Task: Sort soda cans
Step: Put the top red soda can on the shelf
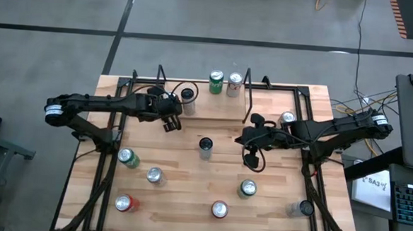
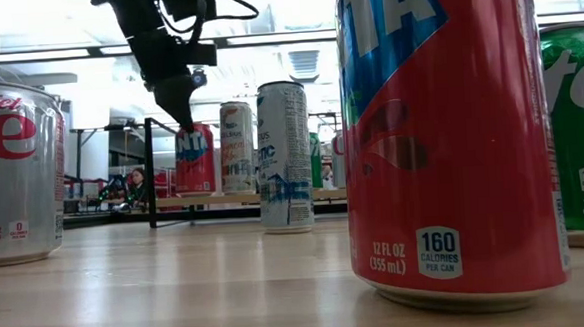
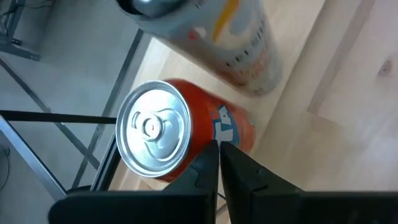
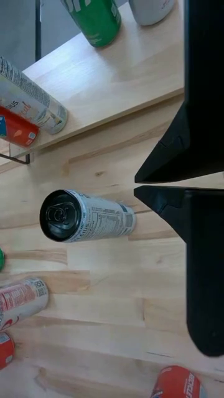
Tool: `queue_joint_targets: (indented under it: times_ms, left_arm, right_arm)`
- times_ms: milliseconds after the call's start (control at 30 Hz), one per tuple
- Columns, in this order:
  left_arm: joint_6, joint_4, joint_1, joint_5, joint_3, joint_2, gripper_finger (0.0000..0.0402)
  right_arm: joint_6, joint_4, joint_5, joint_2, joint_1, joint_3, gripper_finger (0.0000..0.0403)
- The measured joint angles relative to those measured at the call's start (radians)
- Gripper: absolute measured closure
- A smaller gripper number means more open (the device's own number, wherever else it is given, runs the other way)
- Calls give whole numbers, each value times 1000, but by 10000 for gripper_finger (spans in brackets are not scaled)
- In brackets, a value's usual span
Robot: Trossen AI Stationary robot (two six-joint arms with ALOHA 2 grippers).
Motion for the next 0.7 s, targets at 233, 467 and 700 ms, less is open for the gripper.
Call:
queue_joint_targets:
  times_ms: [233,467,700]
  left_arm:
    - [13,22,39,18,0,0,401]
    - [23,45,67,19,0,0,401]
    - [39,85,91,19,0,0,401]
  right_arm:
    - [0,0,0,0,0,0,394]
    - [0,0,0,0,0,0,394]
    - [0,0,0,0,0,0,394]
